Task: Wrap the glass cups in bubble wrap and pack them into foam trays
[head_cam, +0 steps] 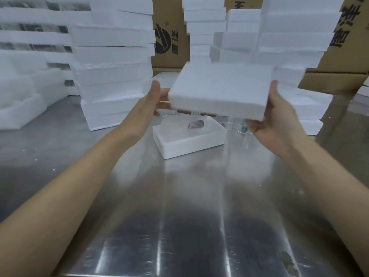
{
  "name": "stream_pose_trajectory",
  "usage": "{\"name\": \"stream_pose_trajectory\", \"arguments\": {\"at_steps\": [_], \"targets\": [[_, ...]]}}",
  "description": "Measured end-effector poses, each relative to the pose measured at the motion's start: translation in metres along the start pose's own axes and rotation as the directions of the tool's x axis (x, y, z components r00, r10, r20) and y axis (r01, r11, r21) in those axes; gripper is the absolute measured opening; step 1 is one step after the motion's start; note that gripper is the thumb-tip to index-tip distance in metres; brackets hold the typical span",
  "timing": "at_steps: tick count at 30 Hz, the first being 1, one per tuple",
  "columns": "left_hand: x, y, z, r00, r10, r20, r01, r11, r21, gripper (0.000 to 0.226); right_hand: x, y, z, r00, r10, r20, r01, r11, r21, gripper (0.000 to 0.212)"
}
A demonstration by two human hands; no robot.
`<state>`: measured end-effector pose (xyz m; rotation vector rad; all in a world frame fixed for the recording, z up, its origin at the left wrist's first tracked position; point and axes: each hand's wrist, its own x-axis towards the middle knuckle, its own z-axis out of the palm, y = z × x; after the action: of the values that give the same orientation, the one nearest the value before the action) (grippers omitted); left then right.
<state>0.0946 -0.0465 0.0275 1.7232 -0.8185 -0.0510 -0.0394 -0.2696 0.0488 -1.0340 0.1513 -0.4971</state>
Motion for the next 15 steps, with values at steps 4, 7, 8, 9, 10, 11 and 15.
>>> {"name": "stream_pose_trajectory", "arguments": {"at_steps": [4,7,8,9,10,11,15], "targets": [[0.001,0.002,-0.001,0.993,-0.102,0.057,0.113,0.959,-0.258,0.042,0.004,0.015,-0.005,0.994,0.076,0.074,-0.07,0.994,-0.083,0.033],[0.001,0.004,-0.008,0.98,-0.194,0.044,0.197,0.918,-0.345,0.042,0.01,0.018,-0.015,0.984,0.072,0.162,-0.067,0.997,-0.035,0.042],[0.001,0.004,-0.013,0.972,-0.225,0.06,0.233,0.929,-0.286,0.052,0.012,0.019,-0.017,0.98,0.049,0.191,-0.036,0.997,-0.073,0.042],[0.001,0.004,-0.017,0.961,-0.265,0.082,0.276,0.94,-0.199,0.065,0.014,0.023,-0.019,0.975,0.02,0.222,0.016,0.987,-0.158,0.037],[0.0,0.005,-0.02,0.943,-0.316,0.1,0.327,0.939,-0.112,0.077,0.014,0.027,-0.02,0.97,-0.002,0.244,0.067,0.964,-0.258,0.032],[-0.001,0.006,-0.022,0.924,-0.367,0.111,0.373,0.927,-0.038,0.082,0.014,0.033,-0.02,0.969,-0.018,0.246,0.106,0.931,-0.35,0.03],[-0.004,0.007,-0.022,0.886,-0.464,0.021,0.448,0.865,0.228,0.059,0.019,0.054,-0.027,0.982,-0.03,0.184,0.129,0.821,-0.556,0.03]]}}
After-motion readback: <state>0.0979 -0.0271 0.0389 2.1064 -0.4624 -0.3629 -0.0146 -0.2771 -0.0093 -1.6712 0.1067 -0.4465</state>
